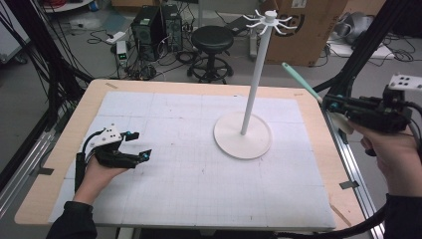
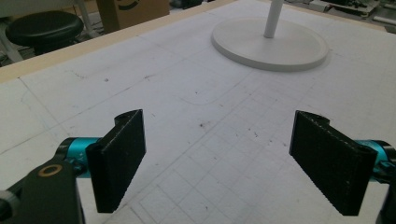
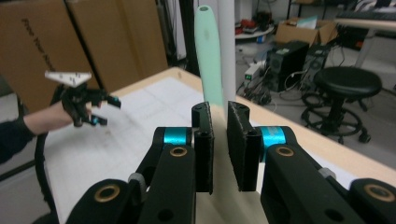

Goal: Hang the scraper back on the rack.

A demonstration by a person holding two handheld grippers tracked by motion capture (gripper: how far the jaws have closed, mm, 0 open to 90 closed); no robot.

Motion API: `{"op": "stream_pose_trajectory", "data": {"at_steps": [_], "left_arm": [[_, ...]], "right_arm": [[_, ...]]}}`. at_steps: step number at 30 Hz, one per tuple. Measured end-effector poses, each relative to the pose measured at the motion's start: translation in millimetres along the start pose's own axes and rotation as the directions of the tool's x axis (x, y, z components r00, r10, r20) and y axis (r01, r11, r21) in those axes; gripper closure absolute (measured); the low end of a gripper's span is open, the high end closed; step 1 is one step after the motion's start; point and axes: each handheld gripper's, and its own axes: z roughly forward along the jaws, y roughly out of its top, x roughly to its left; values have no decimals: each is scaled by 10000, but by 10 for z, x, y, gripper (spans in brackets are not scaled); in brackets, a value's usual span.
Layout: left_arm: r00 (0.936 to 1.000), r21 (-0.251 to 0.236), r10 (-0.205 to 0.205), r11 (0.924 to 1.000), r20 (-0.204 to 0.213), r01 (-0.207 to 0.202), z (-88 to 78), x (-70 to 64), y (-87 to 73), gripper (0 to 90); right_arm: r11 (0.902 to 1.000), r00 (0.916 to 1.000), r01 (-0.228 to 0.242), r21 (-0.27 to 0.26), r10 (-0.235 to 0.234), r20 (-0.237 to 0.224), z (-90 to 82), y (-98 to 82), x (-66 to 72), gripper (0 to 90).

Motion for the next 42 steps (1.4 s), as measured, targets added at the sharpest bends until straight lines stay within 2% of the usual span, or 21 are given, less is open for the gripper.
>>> {"op": "stream_pose_trajectory", "data": {"at_steps": [7, 15, 21, 24, 29, 42], "left_arm": [[10000, 49, 34, 10000, 21, -34, 7, 0, -2, 191], [10000, 13, 14, 10000, 40, -14, 0, 5, -2, 191], [10000, 1, 2, 10000, 71, -2, -3, 11, -4, 191], [10000, -8, -16, 10000, 68, 16, -4, 13, -5, 191], [10000, 39, 2, 10000, 62, -2, 0, 17, -8, 192], [10000, 102, -8, 9999, 91, 7, 9, 16, -12, 192]], "right_arm": [[9991, 9998, 100, -418, -93, 188, -66, 291, 51, 813], [9984, 9991, 240, -509, -222, 367, 6, 505, 92, 813], [9987, 9978, 364, -354, -343, 573, 90, 537, 109, 813], [9989, 9979, 335, -325, -317, 561, 108, 529, 108, 813], [9976, 9984, 294, -620, -263, 494, 71, 524, 126, 813], [9971, 9975, 604, -455, -586, 399, 99, 528, 185, 813]]}}
